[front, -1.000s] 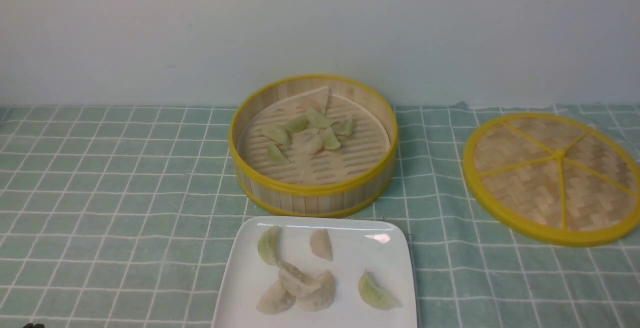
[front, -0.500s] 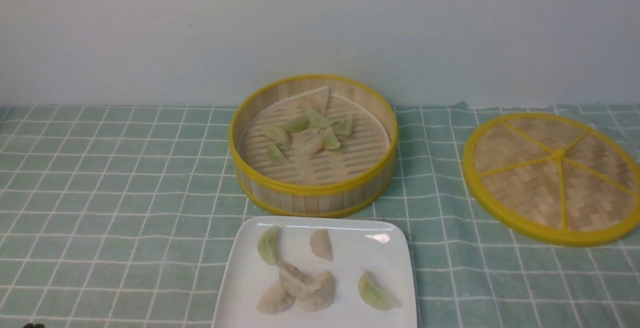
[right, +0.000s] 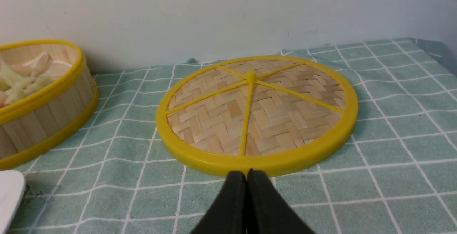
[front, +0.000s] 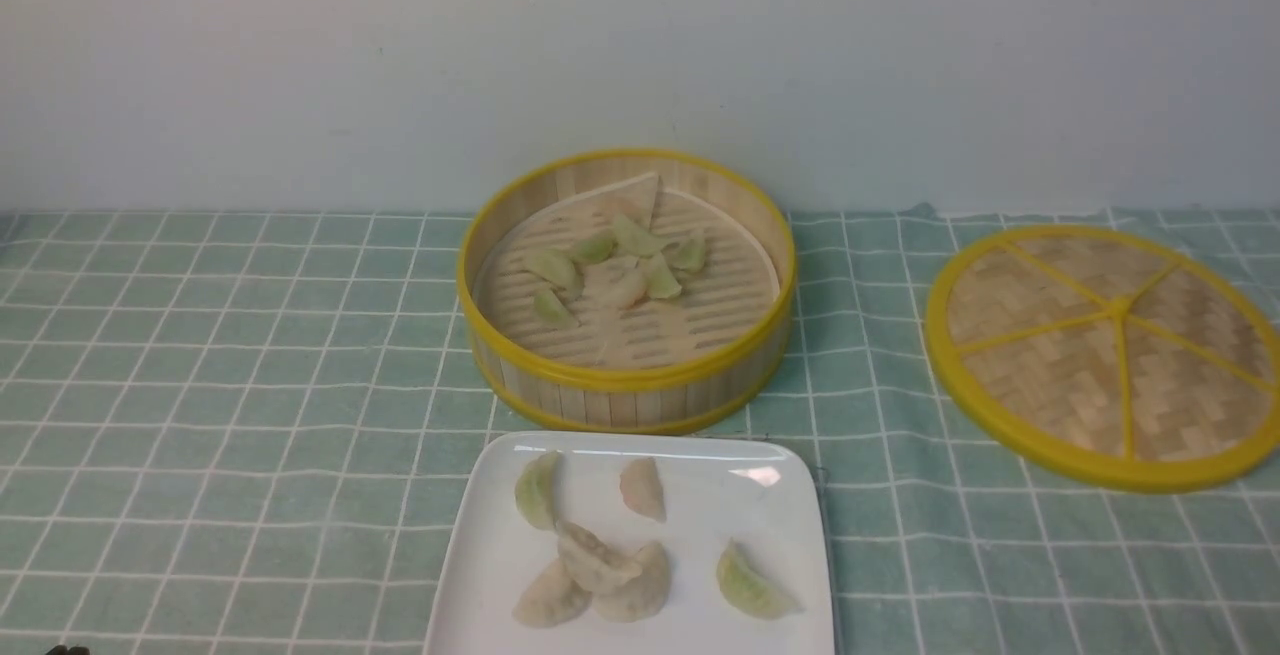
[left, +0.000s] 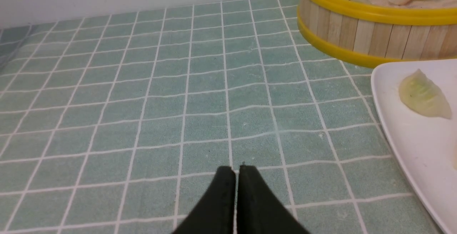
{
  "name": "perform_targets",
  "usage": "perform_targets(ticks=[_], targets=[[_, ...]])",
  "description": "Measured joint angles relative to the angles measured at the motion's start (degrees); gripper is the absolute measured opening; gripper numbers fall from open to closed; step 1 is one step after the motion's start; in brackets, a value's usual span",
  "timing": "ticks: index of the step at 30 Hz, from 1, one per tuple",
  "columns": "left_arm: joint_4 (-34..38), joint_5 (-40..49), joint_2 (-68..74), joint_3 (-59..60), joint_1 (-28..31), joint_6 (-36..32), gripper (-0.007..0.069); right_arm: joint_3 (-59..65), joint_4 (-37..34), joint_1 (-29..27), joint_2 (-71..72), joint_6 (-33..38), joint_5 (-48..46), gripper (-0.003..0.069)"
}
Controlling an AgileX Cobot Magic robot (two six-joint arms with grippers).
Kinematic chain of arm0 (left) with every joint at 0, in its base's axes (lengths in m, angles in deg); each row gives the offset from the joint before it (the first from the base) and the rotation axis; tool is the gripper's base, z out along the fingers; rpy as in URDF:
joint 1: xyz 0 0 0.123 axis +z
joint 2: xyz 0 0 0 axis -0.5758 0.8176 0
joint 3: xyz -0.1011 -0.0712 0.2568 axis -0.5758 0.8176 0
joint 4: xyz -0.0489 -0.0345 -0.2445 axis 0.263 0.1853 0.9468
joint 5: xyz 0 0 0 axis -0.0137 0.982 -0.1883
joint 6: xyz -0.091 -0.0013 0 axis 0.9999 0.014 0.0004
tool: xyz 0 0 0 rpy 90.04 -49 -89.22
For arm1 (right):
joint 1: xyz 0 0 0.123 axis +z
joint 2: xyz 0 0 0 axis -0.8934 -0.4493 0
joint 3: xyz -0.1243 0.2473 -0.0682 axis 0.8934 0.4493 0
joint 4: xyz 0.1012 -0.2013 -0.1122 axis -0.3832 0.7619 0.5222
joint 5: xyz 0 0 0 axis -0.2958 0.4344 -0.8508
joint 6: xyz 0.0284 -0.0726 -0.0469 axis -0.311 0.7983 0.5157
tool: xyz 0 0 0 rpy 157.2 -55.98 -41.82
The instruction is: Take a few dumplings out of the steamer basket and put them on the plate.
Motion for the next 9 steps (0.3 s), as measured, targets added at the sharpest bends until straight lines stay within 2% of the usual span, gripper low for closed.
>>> perform_targets(ticks=[9], targets=[[0.0,0.0,0.0,0.0,0.0,0.0,-0.0006,0.0,-0.1,0.0,0.0,1.2,0.0,-0.0015]])
